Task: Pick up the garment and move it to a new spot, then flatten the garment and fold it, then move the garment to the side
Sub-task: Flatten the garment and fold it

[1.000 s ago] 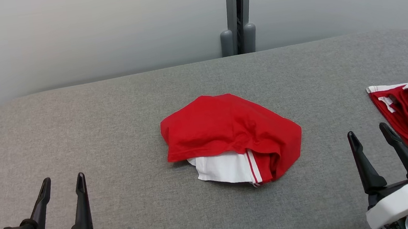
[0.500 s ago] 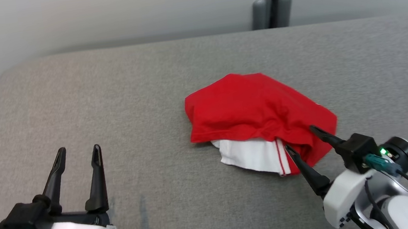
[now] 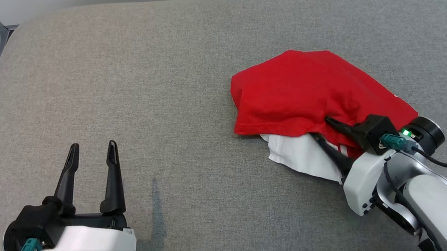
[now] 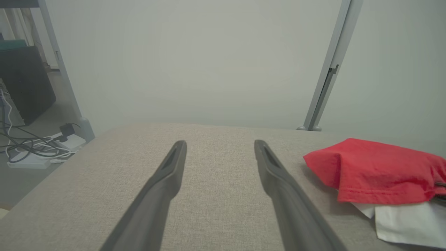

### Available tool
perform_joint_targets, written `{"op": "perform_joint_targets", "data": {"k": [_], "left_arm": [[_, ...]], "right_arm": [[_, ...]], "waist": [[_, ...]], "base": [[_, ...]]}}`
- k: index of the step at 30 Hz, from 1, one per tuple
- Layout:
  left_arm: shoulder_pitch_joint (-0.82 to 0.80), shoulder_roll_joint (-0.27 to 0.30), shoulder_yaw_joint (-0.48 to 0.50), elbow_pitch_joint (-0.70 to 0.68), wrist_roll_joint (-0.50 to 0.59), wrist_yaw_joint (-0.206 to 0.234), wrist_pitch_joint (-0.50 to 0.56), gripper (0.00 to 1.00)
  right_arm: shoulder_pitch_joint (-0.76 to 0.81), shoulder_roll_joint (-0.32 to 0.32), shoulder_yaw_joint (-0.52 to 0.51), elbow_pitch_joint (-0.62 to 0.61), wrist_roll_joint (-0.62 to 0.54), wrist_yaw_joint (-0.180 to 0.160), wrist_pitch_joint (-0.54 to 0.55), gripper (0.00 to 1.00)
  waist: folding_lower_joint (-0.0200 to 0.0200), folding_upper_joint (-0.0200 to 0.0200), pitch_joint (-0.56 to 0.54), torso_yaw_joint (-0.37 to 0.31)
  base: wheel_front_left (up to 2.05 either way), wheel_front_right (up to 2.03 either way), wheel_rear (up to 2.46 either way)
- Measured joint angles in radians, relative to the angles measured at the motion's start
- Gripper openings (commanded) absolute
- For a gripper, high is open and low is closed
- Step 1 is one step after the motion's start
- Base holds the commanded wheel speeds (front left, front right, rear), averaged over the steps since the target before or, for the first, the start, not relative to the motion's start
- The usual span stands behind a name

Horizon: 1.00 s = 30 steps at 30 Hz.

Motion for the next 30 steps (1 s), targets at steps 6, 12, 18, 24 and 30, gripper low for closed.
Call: {"op": "perform_joint_targets", "data": {"k": [6,12,18,24,30], "left_arm": [[-0.025,-0.002,0.005,0.022,0.008,-0.011,-0.01,1.0],[-0.029,0.002,0.019,0.029,0.017,-0.019,-0.017,1.0],[-0.029,0.006,0.026,0.032,0.022,-0.024,-0.019,1.0],[-0.028,0.014,0.032,0.025,0.026,-0.029,-0.019,1.0],[-0.029,0.017,0.03,0.017,0.032,-0.03,-0.02,1.0]], "right_arm": [[-0.045,0.005,-0.03,0.015,0.01,0.0,-0.054,0.0],[-0.102,0.023,-0.087,-0.073,0.007,0.0,-0.105,0.0],[-0.121,0.044,-0.184,-0.188,-0.008,0.0,-0.116,0.0],[-0.051,0.077,-0.314,-0.282,-0.019,0.0,-0.104,0.0],[0.072,0.115,-0.46,-0.291,-0.019,0.0,-0.105,0.0]], "waist": [[0.0,0.0,0.004,-0.01],[0.0,0.0,-0.008,-0.037],[0.0,0.0,-0.029,-0.068],[0.0,0.0,-0.038,-0.107],[0.0,0.0,-0.038,-0.143]], "base": [[0.0,0.0,0.0],[0.0,0.0,0.0],[0.0,0.0,0.0],[0.0,0.0,0.0],[0.0,0.0,0.0]]}}
